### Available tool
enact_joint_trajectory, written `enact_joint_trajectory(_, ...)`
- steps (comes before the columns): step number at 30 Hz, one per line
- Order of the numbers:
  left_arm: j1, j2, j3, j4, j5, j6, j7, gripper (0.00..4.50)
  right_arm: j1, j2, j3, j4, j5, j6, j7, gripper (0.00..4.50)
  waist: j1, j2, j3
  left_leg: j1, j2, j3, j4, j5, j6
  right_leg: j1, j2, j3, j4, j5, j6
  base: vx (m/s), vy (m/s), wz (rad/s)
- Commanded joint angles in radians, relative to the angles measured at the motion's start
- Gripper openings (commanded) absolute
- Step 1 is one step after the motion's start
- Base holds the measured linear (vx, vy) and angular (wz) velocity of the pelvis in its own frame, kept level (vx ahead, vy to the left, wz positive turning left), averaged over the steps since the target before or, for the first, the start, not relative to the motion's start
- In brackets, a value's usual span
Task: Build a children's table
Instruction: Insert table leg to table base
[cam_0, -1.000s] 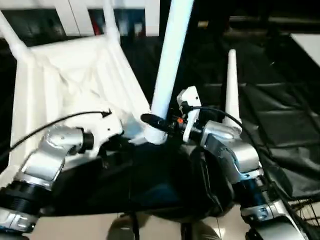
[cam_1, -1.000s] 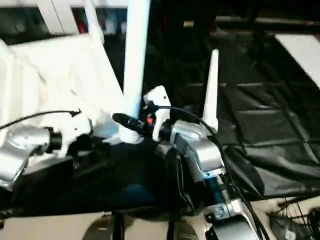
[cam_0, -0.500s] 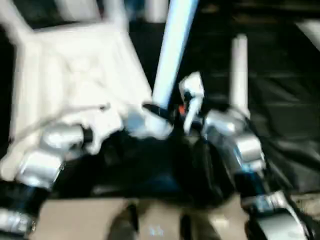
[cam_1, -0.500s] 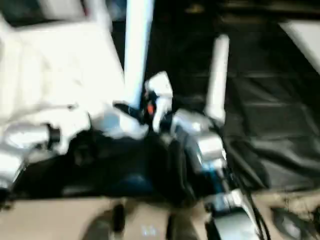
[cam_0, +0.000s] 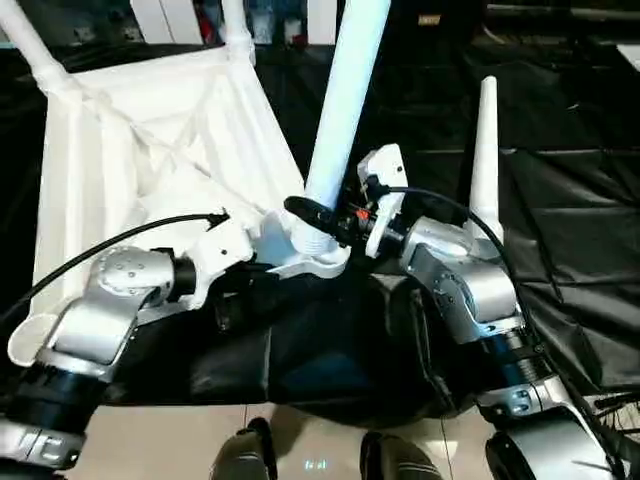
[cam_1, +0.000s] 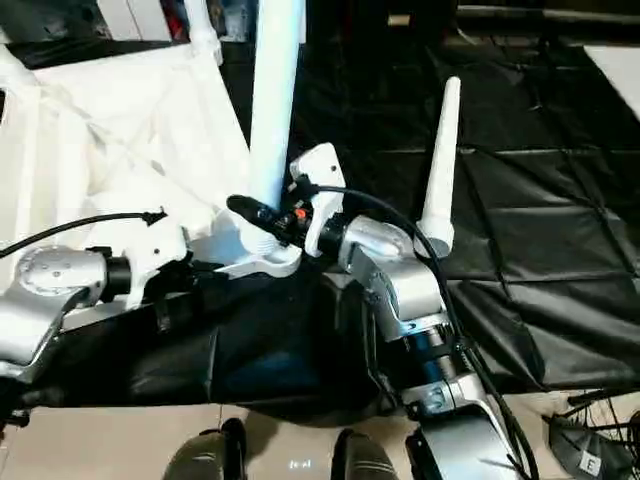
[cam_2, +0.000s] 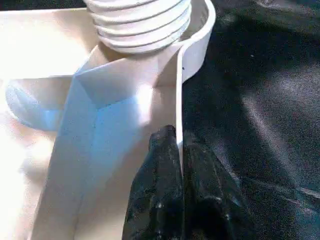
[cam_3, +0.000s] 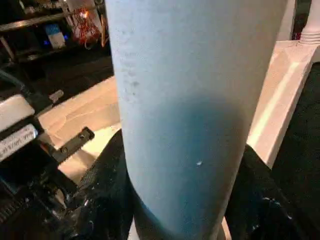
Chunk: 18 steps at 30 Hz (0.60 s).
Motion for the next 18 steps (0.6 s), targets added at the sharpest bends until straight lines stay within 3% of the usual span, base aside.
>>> enact_joint_trajectory(1,0.016,-0.020,-0.020,0.032,-0.019,-0.016,0.007,0.00,0.003,-0.012,0.021,0.025,-0.028,0.005,-0.001,1.86,-0.001,-0.012,-0.102,0.014,0.038,-0.005,-0.038,-0.152,0.047,0.052,-0.058,0.041,-0.086,-0.165,-0.200,0.000,0.000,0.00)
enact_joint_trajectory(10,-0.003,-0.021,-0.031,0.063,-0.010,-0.043,-0.009,0.00,-0.027,-0.035,0.002,0.071,-0.028,0.003,0.017,1.86,0.002,-0.016,-0.125,0.013,0.036,-0.004,-0.029,-0.141,0.055,0.057,-0.053,0.039,-0.076,-0.090,-0.222,0.000,0.000,0.00)
enact_joint_trajectory(18,-0.013,-0.029,-0.035,0.087,-0.003,-0.054,-0.010,0.00,-0.020,-0.059,0.018,0.085,-0.029,0.049,0.048,1.86,0.002,-0.020,-0.132,0.012,0.036,-0.004,-0.024,-0.146,0.065,0.058,-0.054,0.038,-0.076,-0.092,-0.226,0.000,0.000,0.00)
